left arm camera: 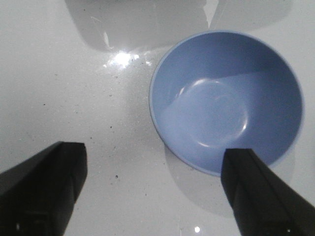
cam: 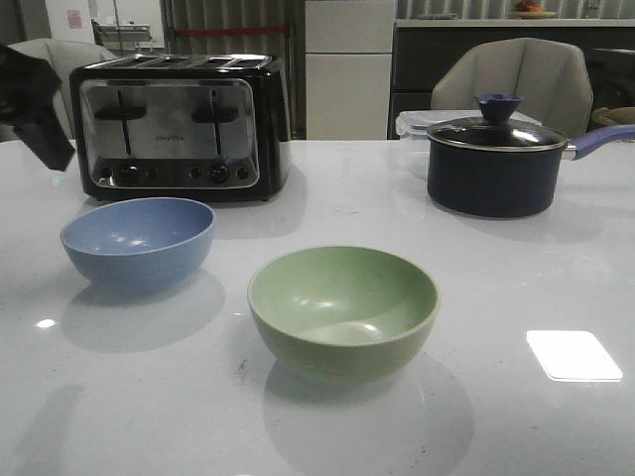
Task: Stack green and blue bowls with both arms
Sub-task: 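Move the left gripper down to the rim of the light blue bowl, then grasp the blue bowl rim with the left gripper and lift it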
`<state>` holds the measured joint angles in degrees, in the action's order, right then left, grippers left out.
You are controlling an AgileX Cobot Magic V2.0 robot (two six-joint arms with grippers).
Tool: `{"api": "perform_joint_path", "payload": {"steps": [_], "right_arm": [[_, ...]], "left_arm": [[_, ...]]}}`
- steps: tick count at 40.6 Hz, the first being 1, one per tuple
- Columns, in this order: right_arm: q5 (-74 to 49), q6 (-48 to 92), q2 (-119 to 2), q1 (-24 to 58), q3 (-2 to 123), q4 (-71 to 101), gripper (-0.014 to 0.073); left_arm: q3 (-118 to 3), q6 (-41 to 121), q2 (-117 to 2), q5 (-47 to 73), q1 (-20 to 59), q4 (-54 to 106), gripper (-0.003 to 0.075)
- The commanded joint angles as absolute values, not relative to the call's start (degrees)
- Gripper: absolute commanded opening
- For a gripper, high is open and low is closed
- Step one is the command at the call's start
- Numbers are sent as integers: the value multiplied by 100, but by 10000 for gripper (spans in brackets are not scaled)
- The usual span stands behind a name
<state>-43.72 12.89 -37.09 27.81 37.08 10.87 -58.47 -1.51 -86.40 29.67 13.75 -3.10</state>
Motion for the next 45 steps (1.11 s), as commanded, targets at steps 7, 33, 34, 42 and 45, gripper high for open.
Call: {"api": "perform_joint_path", "payload": {"steps": [7,33,34,42,45], "right_arm": [[-4005,1359,-3689,2776,3847,1128,403],[-4011,1359,-3689,2776,3847,1128,403],[-4011,1359,-3689,2776,3847,1128,403],[-4011,1359,-3689,2776,3847,1128,403],[-4011,1359,-3689,2776,3847,1128,403]], "left_arm": [[-6757,-203,-9689,2729,1421,-265,605],[-7321,-203,-10527,2875,1421,-132,206],[-7321,-203,-10527,2890,1421,-143,183],[-7321,-203,-10472,3076,1421,-183,94],[-7321,-203,-10340,3156,1421,-183,93]]}}
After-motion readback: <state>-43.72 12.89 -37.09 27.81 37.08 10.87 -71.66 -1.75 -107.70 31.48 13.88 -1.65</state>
